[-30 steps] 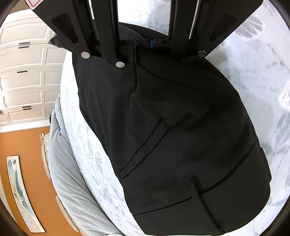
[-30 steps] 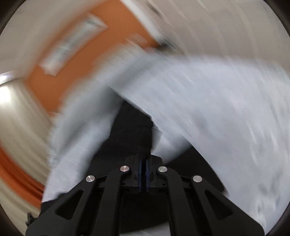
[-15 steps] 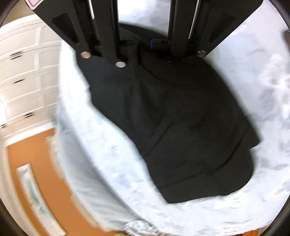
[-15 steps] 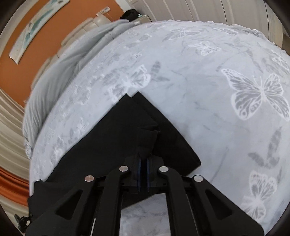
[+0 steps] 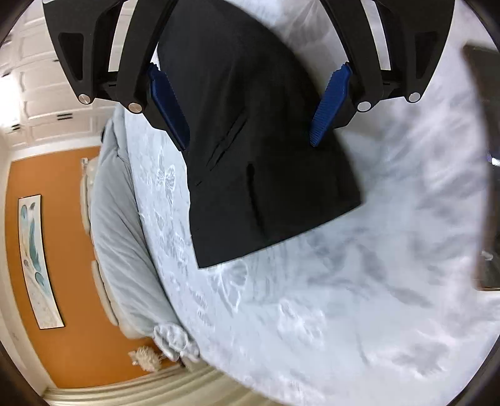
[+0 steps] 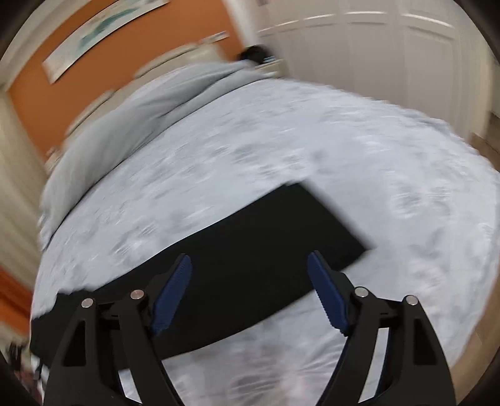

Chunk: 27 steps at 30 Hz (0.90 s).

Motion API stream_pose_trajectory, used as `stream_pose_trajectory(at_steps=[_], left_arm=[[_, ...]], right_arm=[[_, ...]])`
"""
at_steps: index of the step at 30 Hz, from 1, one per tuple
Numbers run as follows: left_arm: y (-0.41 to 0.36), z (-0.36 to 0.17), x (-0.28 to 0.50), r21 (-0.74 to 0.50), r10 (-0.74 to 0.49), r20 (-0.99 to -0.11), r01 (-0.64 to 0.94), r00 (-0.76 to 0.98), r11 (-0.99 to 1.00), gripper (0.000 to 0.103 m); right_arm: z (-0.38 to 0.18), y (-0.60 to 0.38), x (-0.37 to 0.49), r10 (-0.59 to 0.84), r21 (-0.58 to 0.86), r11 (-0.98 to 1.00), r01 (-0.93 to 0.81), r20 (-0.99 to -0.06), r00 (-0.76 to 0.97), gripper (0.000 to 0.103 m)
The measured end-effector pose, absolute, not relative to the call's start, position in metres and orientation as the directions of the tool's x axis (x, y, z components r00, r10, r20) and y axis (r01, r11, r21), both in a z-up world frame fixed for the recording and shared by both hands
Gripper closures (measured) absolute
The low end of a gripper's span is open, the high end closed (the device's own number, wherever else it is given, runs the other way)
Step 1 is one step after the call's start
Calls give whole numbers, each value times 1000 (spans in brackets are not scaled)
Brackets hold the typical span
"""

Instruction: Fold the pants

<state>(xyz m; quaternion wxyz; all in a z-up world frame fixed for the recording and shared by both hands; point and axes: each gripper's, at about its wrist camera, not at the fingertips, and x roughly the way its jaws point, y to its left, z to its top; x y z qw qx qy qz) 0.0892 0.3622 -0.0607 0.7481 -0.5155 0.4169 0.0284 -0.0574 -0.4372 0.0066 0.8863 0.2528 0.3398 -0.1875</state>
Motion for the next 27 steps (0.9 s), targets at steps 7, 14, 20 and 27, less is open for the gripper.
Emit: stream_pose_trajectory(at_steps=[7,14,20,27], left_arm=[[351,-1,72,-716,-225,-533,-292,816,634,94],[366,-42,75,-572,-128,-768,-583,627,577,65],[340,1,45,-667,-57,-647,-528,761,525,33],[276,-4,66,-641,-188,-674,-438,715,631,31]], right_arm=[[8,-377,-29,-64,323,875,361,-662,747,29],[-13,-393,-26,-69,320,844,431,-732,678,28],[-18,-396,-19,-57,308,849,428,-754,655,28],[-26,-497,-51,-244,300,683,666,-765,595,28]])
